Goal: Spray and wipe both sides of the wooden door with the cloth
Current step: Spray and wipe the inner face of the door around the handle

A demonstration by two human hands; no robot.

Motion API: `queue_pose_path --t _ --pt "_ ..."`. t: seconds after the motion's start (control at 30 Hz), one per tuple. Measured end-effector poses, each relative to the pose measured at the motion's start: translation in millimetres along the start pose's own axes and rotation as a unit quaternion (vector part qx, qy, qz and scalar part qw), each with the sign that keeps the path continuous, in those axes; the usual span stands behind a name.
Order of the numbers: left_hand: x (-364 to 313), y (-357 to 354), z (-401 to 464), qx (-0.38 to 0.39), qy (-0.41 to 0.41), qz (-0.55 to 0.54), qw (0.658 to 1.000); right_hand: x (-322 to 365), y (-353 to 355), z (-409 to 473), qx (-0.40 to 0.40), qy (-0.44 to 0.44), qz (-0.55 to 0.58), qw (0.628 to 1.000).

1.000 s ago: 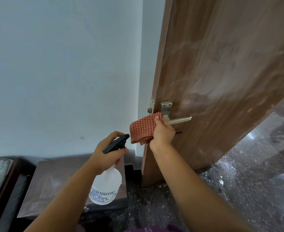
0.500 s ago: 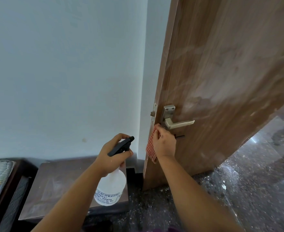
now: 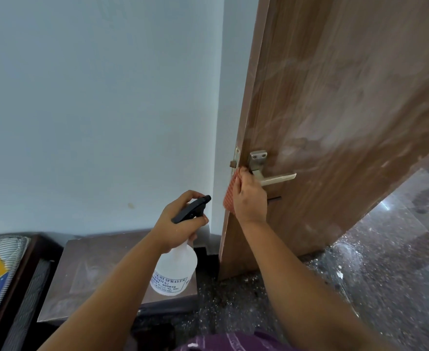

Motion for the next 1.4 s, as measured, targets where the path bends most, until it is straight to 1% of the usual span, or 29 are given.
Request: queue_pose_path --t 0.03,0.07,0.1,0.13,0.23,0.27,0.3,0.4,0.43,0.5,0.53,0.57,0.6,0.67,0.7,0.73,0.83,0.93,0.97,1.0,1.03,1.07,1.1,1.13,1.2,1.3,1.37,1.4 --pt "-1.8 -1.2 -0.2 0.003 -0.001 0.001 1.0 -8.1 -8.9 -12.7 0.043 -0.009 -0.011 0.999" --pt "-4.6 -1.4 -0.1 0.004 -0.003 0.002 1.0 -12.5 -12.9 -20.5 0.068 -0.018 -0.011 0.997" --pt "-6.3 -1.0 -0.5 0.005 -0.004 0.004 1.0 -13.0 -11.9 -23.1 0.076 -0.026 -0.003 0.997" --pt "-7.6 0.3 -0.5 0.005 -0.004 0.006 1.0 -8.7 -7.3 -19.6 0.061 -0.025 0.004 0.998" --pt "-10.3 5.0 1.5 -0.002 -0.008 0.01 1.0 14.7 23.0 11.8 -0.049 0.0 0.03 0.998" --pt "-10.8 5.7 2.8 -0.006 -0.009 0.013 1.0 18.9 31.7 24.7 -0.07 -0.002 0.038 0.997" --pt "-10.5 5.1 3.3 -0.008 -0.01 0.016 1.0 20.4 35.4 33.1 -0.069 -0.005 0.039 0.997" --pt "-13.4 1.4 5.9 -0.011 -0.016 0.009 1.0 19.6 29.8 26.1 -0.033 0.01 0.013 0.999" --pt "-15.7 -0.1 7.4 -0.008 -0.018 0.007 1.0 15.6 21.5 17.7 0.006 0.003 0.007 1.0" --pt "-18.2 -4.7 7.8 0.0 -0.02 0.007 1.0 -0.9 4.4 0.7 0.089 -0.05 0.006 0.995" --pt "-20.0 -6.9 8.1 0.003 -0.022 0.006 1.0 -7.4 3.1 -3.4 0.109 -0.081 0.023 0.99" --pt "-21.0 -8.3 8.0 0.005 -0.022 0.008 1.0 -6.9 8.5 -3.7 0.102 -0.089 0.041 0.99" --pt "-22.3 -9.7 9.1 0.007 -0.021 0.008 1.0 -0.5 19.8 2.5 0.061 -0.064 0.054 0.995" --pt "-23.3 -9.9 11.4 0.006 -0.017 0.008 1.0 14.0 46.8 19.8 -0.05 -0.005 0.071 0.996" --pt "-23.8 -10.3 12.4 0.005 -0.016 0.01 1.0 18.7 56.7 30.1 -0.081 0.006 0.074 0.994" --pt "-24.2 -11.8 13.3 0.005 -0.016 0.011 1.0 21.9 62.1 41.1 -0.085 0.012 0.067 0.994" --pt "-26.2 -17.0 14.6 0.011 -0.02 0.018 1.0 28.0 60.8 56.9 -0.058 0.034 0.001 0.998" --pt "-27.2 -20.5 15.8 0.017 -0.022 0.013 1.0 26.7 46.6 42.7 -0.026 0.066 -0.045 0.996" --pt "-27.2 -21.6 16.0 0.017 -0.022 0.012 1.0 24.6 35.0 33.7 0.021 0.078 -0.074 0.994" --pt "-27.8 -22.5 16.6 0.018 -0.024 0.014 0.999 19.9 20.1 24.8 0.086 0.082 -0.109 0.987" --pt "-27.6 -23.9 16.4 0.021 -0.025 0.015 0.999 13.7 9.9 14.3 0.15 0.064 -0.114 0.98" --pt "-29.5 -23.9 17.1 0.026 -0.027 0.012 0.999 9.2 7.8 8.8 0.183 0.031 -0.089 0.979" --pt "-30.0 -24.4 16.4 0.029 -0.028 0.006 0.999 5.5 12.3 5.8 0.193 -0.011 -0.05 0.98" --pt "-32.0 -24.6 17.3 0.033 -0.031 0.001 0.999 2.2 23.5 9.2 0.181 -0.055 -0.004 0.982" --pt "-33.4 -23.8 18.1 0.031 -0.035 0.003 0.999 -6.3 56.5 25.5 0.118 -0.129 0.048 0.983" --pt "-33.6 -23.9 21.4 0.028 -0.037 0.007 0.999 -23.9 110.4 62.8 0.022 -0.189 0.061 0.98" --pt "-32.6 -26.7 22.5 0.033 -0.039 0.014 0.999 -37.1 120.8 74.9 -0.035 -0.214 0.044 0.975" --pt "-33.0 -28.3 23.7 0.038 -0.042 0.01 0.998 -36.0 115.6 75.8 -0.04 -0.218 0.044 0.974"
Point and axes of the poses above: each hand's wrist, its own z-axis towards the middle knuckle, its own y-axis out of the back of the hand, x = y × z, the point moved 7 cm from there along z, towards the middle knuckle, and after that the axes turned 2 degrees about -z, right-handed, at the moved point
